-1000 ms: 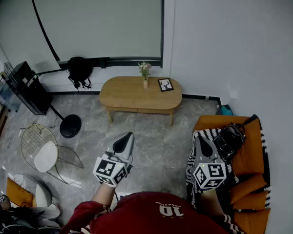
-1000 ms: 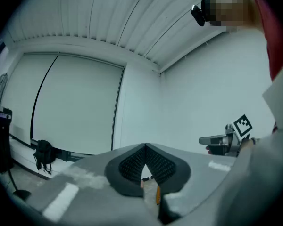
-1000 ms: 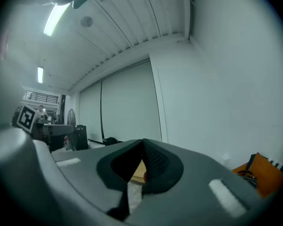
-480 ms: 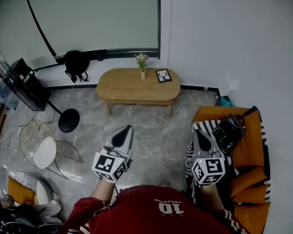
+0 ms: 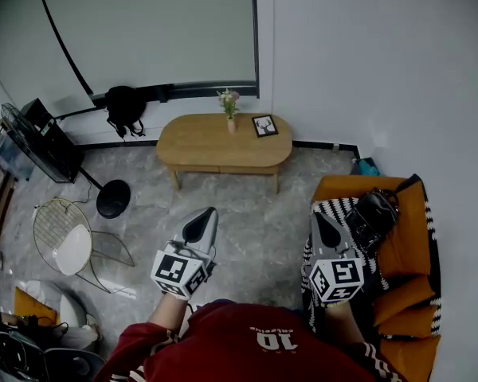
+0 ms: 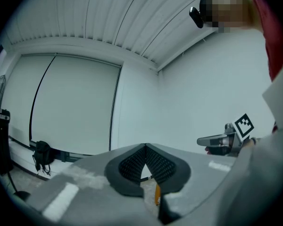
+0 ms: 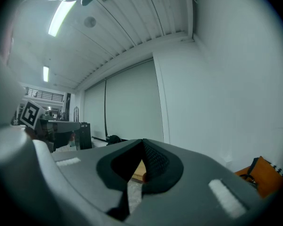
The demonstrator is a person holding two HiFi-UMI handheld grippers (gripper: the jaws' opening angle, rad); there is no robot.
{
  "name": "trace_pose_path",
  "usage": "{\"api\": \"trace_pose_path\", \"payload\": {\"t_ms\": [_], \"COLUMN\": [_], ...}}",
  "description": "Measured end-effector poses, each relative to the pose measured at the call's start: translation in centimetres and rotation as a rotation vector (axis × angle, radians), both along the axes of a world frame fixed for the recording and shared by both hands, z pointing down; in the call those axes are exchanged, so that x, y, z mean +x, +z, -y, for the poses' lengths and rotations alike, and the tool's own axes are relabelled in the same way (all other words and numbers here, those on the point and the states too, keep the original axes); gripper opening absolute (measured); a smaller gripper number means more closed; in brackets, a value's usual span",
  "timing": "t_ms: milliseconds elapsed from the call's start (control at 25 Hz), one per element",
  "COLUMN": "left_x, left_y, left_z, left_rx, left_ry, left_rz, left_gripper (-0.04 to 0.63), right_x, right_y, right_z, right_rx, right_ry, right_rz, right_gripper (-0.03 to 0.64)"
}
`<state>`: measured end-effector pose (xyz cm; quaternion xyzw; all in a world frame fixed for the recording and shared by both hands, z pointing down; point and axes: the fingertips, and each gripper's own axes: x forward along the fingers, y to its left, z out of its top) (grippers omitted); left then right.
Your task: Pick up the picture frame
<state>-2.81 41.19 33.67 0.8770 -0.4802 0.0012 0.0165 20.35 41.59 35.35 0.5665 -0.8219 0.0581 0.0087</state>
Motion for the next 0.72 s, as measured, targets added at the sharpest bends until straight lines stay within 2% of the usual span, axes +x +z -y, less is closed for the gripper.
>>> {"api": "trace_pose_path", "payload": {"t_ms": [240, 520, 720], "left_x": [0.8, 1.4, 1.0], "left_y": [1.3, 3.5, 4.6], "left_z": [0.2, 3.1, 8.0], "left_rx": [-0.023, -0.06, -0.064], "left_ry": [-0.036, 0.002, 0.03], "left_rz": [0.051, 0.078, 0.041], "left_gripper": [-0.003, -0.003, -0.003], "right_x": [1.4, 2.1, 1.4], "right_y": [1.3, 3.7, 4.0], "right_z": [0.0, 1.9, 5.1], "right_rx": [-0.013, -0.066, -0.089], "right_ry": [-0.008, 0.013, 0.023], "right_rz": [0.019, 0.021, -0.006], "right_gripper": [-0.001, -0.002, -0.002]}}
